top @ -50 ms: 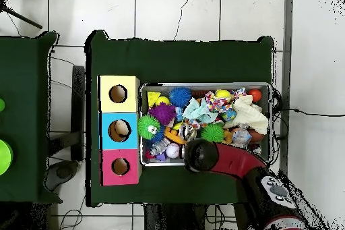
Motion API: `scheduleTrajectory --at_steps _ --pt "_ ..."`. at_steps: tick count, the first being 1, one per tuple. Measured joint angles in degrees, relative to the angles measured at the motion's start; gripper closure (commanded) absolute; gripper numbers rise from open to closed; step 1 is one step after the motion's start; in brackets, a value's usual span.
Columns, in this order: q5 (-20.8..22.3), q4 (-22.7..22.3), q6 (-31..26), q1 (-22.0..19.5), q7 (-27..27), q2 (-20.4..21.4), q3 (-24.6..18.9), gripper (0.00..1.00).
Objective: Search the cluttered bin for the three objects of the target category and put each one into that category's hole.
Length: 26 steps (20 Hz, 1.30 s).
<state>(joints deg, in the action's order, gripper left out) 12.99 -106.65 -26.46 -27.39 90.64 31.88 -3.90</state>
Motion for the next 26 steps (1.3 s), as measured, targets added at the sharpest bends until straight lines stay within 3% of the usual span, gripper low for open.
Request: scheduleTrajectory --at_steps 26 --pt "0.1 1.7 -1.7 2.2 0.0 7.2 -0.2 1.0"
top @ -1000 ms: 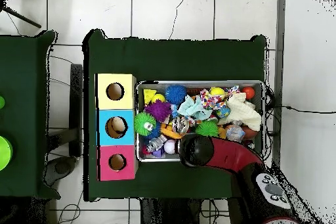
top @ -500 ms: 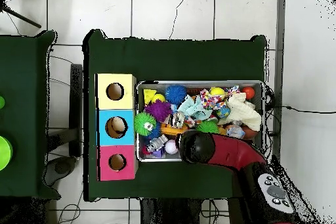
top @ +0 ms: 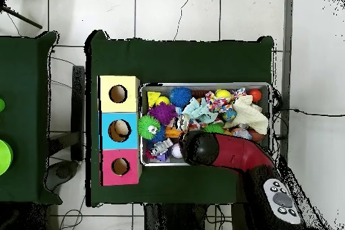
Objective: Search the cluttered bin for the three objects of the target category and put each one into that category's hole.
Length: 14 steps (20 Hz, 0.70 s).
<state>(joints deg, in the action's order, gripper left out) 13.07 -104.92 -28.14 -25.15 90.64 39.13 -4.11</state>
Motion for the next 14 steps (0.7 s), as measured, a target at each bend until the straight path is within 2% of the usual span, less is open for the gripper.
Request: scheduleTrajectory --at_steps 14 --pt "-0.8 0.8 -7.2 4.2 0.0 5.7 0.0 1.0"
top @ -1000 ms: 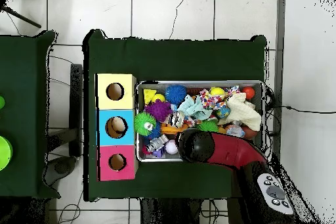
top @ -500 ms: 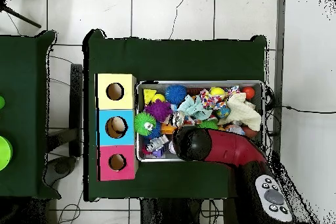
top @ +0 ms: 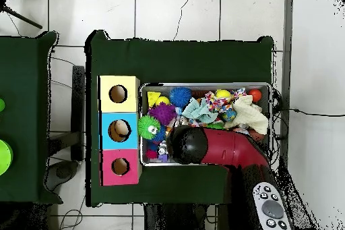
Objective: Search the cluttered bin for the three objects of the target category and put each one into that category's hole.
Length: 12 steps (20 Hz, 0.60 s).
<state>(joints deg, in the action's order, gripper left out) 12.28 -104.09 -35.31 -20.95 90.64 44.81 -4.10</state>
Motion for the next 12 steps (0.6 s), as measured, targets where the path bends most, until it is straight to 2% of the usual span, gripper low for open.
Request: scheduleTrajectory --at_steps 12 --pt "-2.5 0.4 -4.7 4.4 0.0 3.6 0.2 1.0"
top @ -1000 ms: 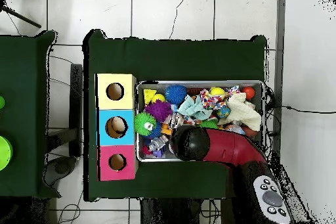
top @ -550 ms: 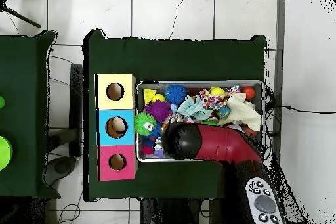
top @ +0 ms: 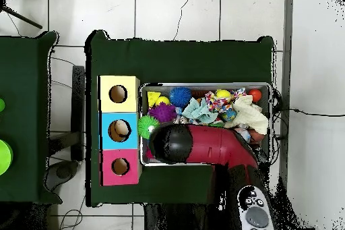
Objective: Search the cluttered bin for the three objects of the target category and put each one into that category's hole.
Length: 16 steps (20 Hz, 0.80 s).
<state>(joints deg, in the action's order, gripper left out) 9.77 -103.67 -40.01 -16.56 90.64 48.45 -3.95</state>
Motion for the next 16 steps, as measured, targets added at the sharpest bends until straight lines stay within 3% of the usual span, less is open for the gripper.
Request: scheduleTrajectory --at_steps 16 --pt "-6.0 -2.7 -2.0 7.8 0.1 5.3 3.6 1.0"
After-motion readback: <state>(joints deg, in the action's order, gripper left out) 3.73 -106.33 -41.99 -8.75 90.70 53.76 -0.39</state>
